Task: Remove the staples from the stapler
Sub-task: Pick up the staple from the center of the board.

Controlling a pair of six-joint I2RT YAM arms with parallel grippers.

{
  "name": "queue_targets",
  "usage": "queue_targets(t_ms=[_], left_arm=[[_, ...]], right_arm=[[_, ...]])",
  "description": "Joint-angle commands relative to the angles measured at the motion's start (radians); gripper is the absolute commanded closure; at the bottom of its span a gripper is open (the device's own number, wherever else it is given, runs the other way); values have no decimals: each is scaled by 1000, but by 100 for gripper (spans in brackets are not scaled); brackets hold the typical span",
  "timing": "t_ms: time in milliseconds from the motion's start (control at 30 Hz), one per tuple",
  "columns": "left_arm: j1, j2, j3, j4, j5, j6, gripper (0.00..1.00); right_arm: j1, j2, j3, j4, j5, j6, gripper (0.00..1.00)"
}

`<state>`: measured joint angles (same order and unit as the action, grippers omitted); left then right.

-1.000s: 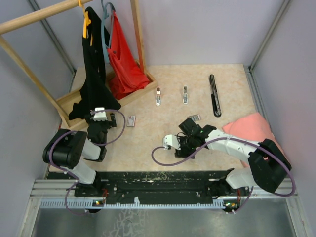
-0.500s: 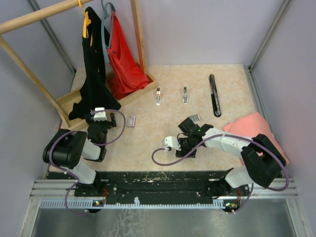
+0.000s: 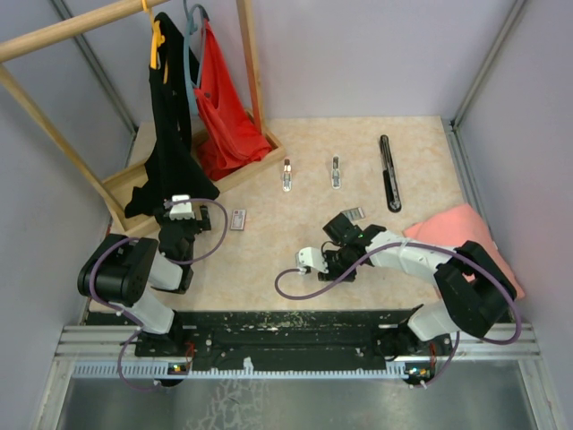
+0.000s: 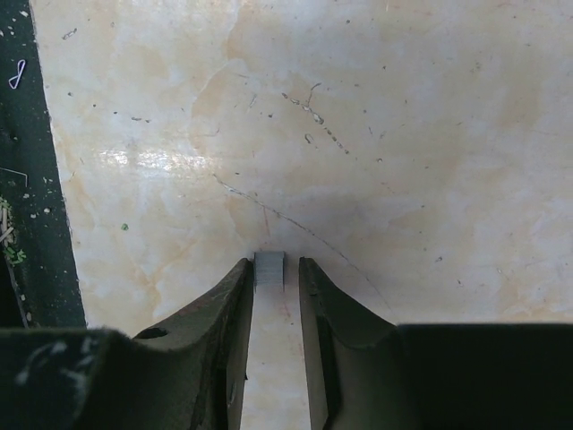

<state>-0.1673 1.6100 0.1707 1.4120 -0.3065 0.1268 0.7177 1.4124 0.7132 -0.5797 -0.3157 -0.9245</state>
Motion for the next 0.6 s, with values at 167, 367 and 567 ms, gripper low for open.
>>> queue_targets(t_ms=[167, 367, 567], left_arm=[[6, 1, 13, 22, 1, -18, 0], [6, 2, 13, 21, 1, -17, 0], [6, 2, 13, 22, 1, -17, 0]], right_arm=[[-9, 11, -14, 24, 3, -11, 81], [-9, -4, -9, 20, -2, 9, 84], [-8, -26, 6, 11, -1, 28, 86]])
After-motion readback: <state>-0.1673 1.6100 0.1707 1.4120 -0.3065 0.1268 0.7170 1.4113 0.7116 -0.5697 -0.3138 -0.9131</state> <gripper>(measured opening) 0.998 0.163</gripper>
